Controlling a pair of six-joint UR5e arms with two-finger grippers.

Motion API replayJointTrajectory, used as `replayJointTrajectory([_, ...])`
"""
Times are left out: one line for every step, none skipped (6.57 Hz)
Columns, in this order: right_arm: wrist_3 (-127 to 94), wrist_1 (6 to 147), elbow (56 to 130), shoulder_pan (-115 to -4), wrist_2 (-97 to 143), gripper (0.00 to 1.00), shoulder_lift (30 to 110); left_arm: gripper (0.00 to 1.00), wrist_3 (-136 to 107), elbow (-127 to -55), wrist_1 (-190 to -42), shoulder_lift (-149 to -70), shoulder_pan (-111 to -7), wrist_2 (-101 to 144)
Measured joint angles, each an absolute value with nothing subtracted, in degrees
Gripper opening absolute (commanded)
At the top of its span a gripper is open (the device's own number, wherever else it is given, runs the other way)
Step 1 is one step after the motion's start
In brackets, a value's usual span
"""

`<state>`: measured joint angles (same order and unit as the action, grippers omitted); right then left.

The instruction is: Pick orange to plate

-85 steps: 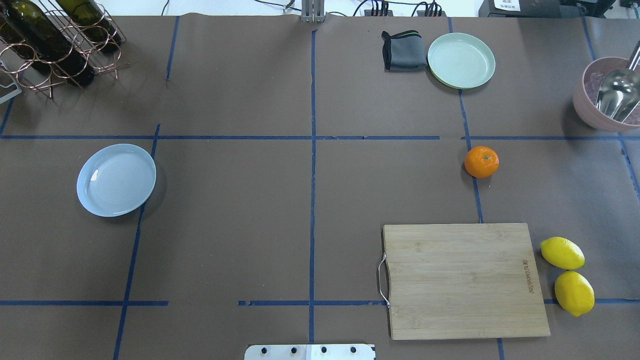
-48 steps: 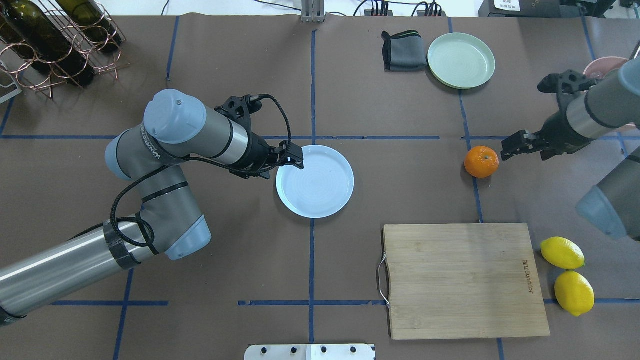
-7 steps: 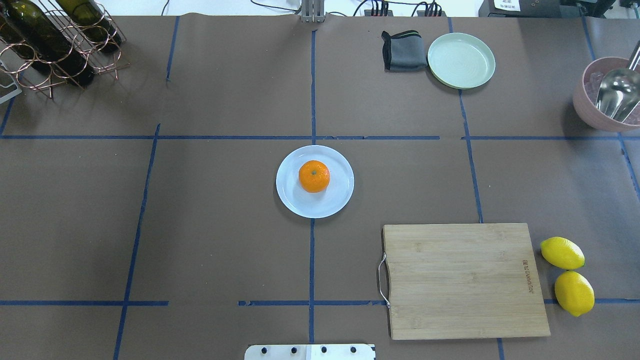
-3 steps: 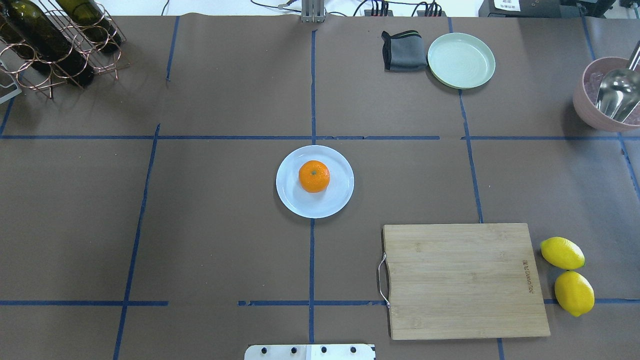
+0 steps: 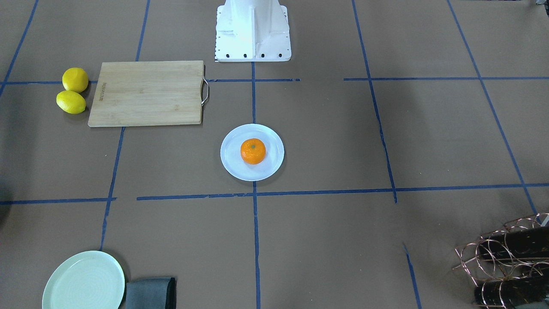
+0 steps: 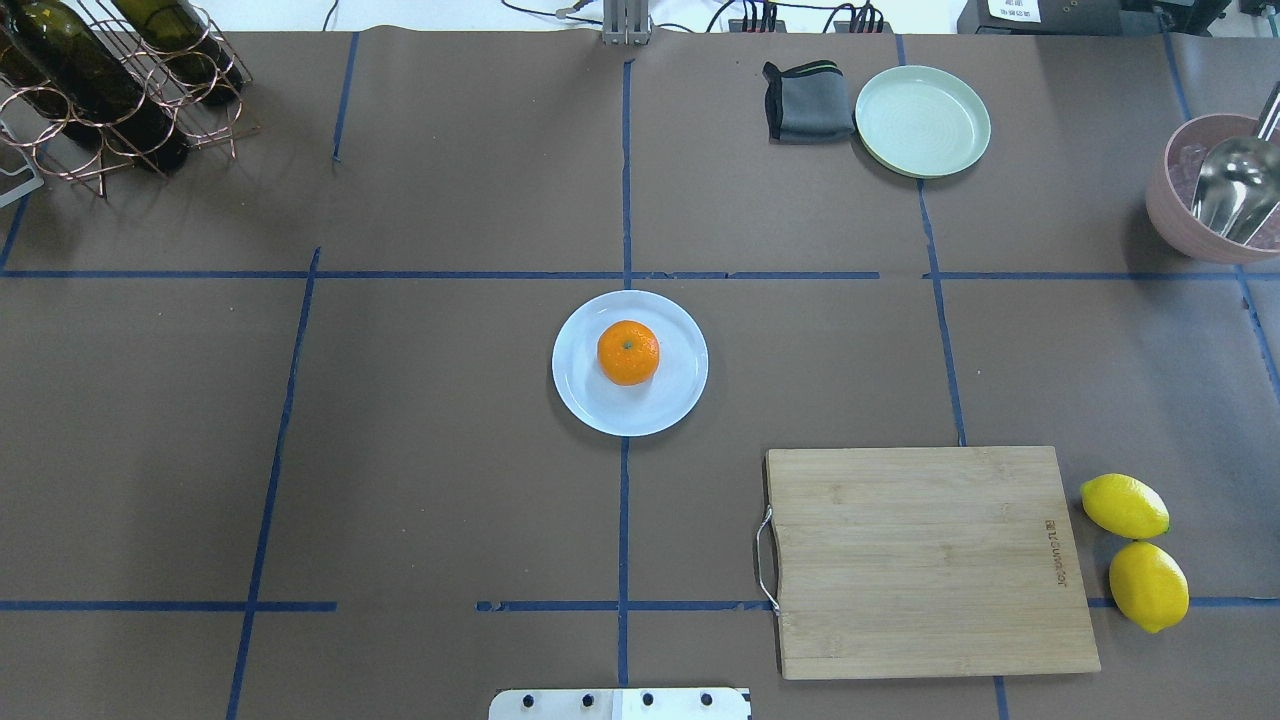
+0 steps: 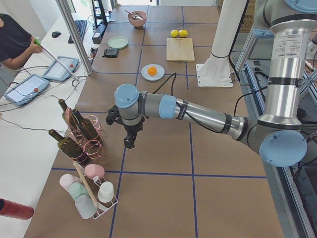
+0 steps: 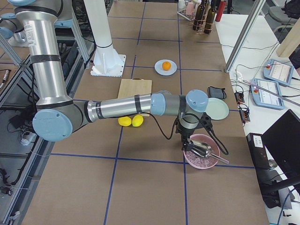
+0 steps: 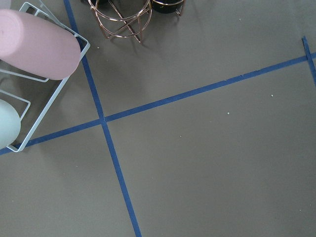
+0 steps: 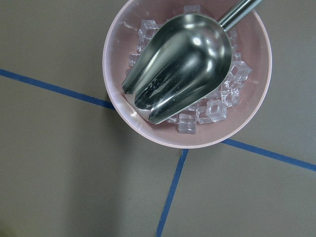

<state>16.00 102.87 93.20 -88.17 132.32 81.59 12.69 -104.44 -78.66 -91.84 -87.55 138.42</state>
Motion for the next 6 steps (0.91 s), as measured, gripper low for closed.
replayJointTrajectory([15.9,102.8,93.2,-88.0,132.7,1.0,81.6,1.0,12.7,-103.9,-78.7,-91.7,-87.4,138.2])
replayJointTrajectory([15.9,102.8,93.0,-88.0,132.9,1.0,81.7,1.0,12.7,-102.8,-78.8,-91.4,-87.4,138.1])
replayJointTrajectory([15.7,102.8,93.0,-87.9,133.1,1.0,81.8,1.0,12.8,-101.1,-79.1,-91.2,-87.3,138.2])
replayJointTrajectory([15.5,102.8,93.1,-87.9,133.1,1.0,81.8,1.0,12.8,-99.7,-79.4,-91.0,-87.3,138.4])
replayJointTrajectory([15.4,102.8,93.2,-87.9,133.3,1.0,81.8,1.0,12.8,-99.2,-79.3,-90.9,-87.3,138.4])
replayJointTrajectory([15.3,102.8,93.4,-87.9,133.6,1.0,81.8,1.0,12.8,-99.0,-79.2,-91.1,-87.4,138.4])
